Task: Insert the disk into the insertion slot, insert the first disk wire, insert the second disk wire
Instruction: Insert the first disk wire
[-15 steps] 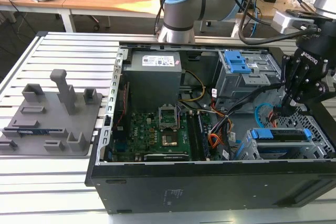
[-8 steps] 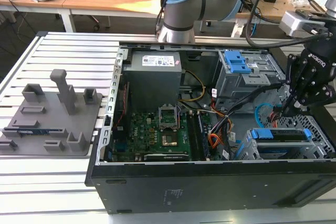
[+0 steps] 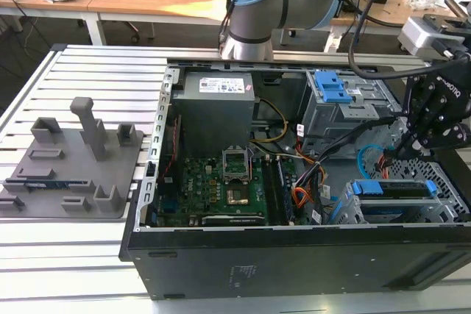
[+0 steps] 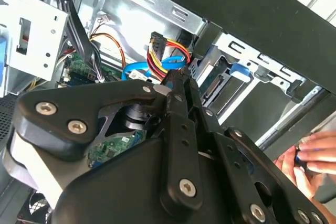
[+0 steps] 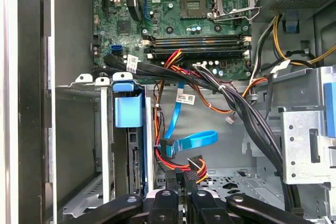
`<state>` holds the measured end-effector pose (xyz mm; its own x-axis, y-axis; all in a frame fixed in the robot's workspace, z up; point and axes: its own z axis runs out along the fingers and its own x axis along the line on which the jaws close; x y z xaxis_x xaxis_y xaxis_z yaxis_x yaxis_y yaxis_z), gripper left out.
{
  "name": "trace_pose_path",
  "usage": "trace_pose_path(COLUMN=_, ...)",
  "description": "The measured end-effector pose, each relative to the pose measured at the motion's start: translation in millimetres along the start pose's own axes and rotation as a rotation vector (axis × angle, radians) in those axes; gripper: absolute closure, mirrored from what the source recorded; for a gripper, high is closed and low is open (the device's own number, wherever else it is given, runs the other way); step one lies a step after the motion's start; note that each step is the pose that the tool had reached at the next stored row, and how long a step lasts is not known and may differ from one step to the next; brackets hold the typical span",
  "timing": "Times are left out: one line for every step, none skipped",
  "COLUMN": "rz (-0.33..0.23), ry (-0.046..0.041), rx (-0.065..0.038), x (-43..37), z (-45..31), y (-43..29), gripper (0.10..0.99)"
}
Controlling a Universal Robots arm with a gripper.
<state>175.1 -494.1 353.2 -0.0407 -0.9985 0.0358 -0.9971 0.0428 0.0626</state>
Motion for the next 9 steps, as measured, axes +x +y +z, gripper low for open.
trace_pose_path(rz=0.000, ry=-0.0001, rx=0.000, x=0.0, z=0.0, y=0.0, gripper=0.922)
trace_pose_path(rz=0.000, ry=-0.0003, rx=0.000, x=0.0, z=0.1, y=0.0, gripper=0.922)
trace_pose_path(rz=0.000, ry=-0.0002, rx=0.000, x=0.2, z=0.0, y=0.0, gripper=0.922)
trace_pose_path(rz=0.000, ry=-0.0001, rx=0.000, x=0.9, z=0.0, y=-0.1, gripper=0.922)
trace_pose_path(rz=0.000, ry=0.0000, rx=0.000, x=2.2, z=0.0, y=-0.1, gripper=0.922)
trace_pose_path(rz=0.000, ry=-0.0003, rx=0.000, x=3.7, z=0.2, y=-0.2, gripper=0.922)
trace_pose_path(rz=0.000, ry=-0.0002, rx=0.000, x=5.4, z=0.2, y=-0.3, gripper=0.922)
trace_pose_path(rz=0.000, ry=-0.0001, rx=0.000, x=7.4, z=0.2, y=-0.3, gripper=0.922)
trace_pose_path(rz=0.000, ry=-0.0002, rx=0.000, x=10.2, z=0.4, y=-0.4, gripper=0.922)
